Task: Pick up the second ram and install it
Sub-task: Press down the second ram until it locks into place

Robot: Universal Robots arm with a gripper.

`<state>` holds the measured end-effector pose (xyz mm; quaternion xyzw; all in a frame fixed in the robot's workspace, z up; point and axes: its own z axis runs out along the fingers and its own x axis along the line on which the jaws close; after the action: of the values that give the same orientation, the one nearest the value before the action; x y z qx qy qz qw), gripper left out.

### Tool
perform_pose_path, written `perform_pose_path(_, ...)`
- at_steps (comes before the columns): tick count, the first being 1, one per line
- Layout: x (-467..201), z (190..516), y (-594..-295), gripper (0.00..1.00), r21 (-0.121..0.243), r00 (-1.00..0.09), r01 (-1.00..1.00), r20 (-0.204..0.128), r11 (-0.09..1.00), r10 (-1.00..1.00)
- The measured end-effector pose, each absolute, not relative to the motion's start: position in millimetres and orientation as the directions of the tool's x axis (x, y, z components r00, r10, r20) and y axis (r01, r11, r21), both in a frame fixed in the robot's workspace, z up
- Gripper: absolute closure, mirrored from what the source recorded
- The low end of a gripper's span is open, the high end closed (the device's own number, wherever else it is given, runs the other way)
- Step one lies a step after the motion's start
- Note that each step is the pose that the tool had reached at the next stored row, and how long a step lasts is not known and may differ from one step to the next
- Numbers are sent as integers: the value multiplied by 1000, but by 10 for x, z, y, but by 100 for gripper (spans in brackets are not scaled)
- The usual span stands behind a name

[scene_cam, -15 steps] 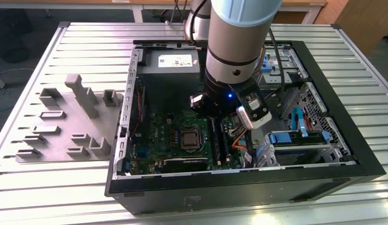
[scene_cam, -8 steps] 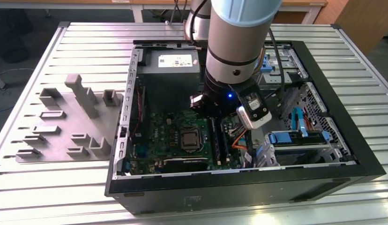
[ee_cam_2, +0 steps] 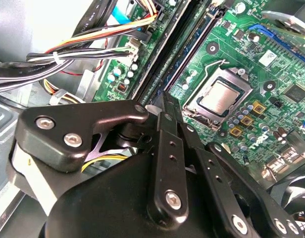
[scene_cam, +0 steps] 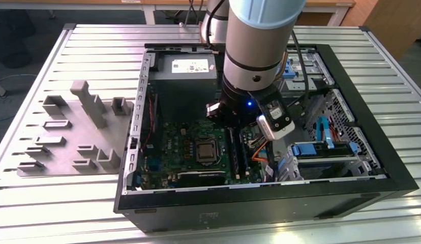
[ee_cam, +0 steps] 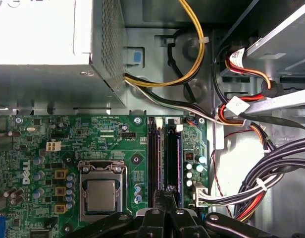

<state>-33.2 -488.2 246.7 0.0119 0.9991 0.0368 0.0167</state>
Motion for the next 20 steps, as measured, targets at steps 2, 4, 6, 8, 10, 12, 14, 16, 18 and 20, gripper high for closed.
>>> perform_pose_path(2, -333, 2467, -4873, 89, 74, -999, 23, -32, 997, 25)
perform_pose_path(4, -332, 2466, -4849, 89, 74, -999, 23, -33, 997, 25)
perform_pose_path(6, -332, 2465, -4810, 89, 74, -999, 23, -32, 997, 25)
perform_pose_path(8, -332, 2464, -4765, 89, 74, -999, 23, -32, 997, 26)
perform_pose_path(10, -332, 2462, -4718, 89, 74, -999, 23, -33, 997, 26)
perform_pose_path(12, -332, 2461, -4674, 89, 74, -999, 23, -33, 997, 26)
perform_pose_path(14, -332, 2460, -4635, 89, 74, -999, 23, -33, 997, 26)
perform_pose_path(16, -332, 2455, -4607, 89, 74, -999, 24, -32, 997, 26)
perform_pose_path(18, -332, 2443, -4585, 89, 74, -999, 25, -32, 997, 27)
perform_pose_path(20, -332, 2407, -4573, 89, 73, -999, 26, -33, 997, 28)
